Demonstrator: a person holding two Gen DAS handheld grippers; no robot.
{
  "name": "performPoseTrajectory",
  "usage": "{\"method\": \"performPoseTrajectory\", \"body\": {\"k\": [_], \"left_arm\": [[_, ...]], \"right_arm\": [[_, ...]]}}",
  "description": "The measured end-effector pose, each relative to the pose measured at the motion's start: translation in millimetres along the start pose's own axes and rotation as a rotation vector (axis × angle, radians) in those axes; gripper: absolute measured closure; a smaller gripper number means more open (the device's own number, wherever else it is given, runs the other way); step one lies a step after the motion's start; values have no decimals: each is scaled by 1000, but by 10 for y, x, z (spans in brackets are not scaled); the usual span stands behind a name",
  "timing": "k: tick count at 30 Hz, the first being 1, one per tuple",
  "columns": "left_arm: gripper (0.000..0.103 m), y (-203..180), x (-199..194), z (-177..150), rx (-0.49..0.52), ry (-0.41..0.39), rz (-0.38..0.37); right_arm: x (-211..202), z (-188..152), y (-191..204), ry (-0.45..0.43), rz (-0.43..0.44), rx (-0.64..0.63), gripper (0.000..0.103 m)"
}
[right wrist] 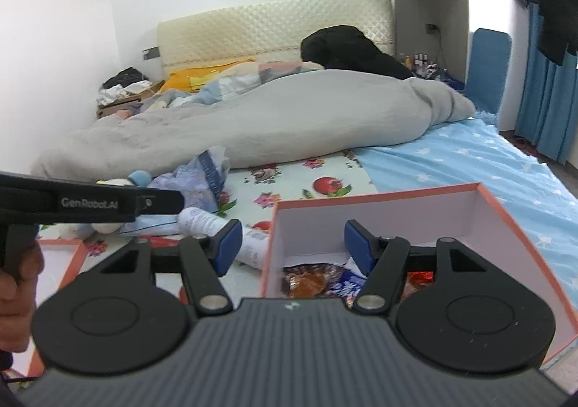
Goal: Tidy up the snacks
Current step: 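Withdraw both open tools from the box back toward the snacks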
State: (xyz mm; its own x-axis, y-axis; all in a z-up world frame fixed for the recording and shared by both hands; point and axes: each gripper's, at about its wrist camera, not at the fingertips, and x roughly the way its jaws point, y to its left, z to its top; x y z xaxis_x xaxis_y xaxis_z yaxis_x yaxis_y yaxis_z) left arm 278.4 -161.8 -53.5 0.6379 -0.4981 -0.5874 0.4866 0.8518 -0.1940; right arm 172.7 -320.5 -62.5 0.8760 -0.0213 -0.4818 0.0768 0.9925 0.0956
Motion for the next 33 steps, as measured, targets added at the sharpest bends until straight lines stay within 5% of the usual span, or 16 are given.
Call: {"method": "performPoseTrajectory", "body": {"k": [12,26,33], "left_arm": [[75,452,-278,-321,-43,5,53],[54,879,-543,-832,-103,36,127],[37,1136,-303,-1071,-122,61,168]], "right_arm": [[29,-214,457,22,69,-7,38],[93,-523,881,77,167,-43,38],[271,-550,971,117,212,-97,38]]}}
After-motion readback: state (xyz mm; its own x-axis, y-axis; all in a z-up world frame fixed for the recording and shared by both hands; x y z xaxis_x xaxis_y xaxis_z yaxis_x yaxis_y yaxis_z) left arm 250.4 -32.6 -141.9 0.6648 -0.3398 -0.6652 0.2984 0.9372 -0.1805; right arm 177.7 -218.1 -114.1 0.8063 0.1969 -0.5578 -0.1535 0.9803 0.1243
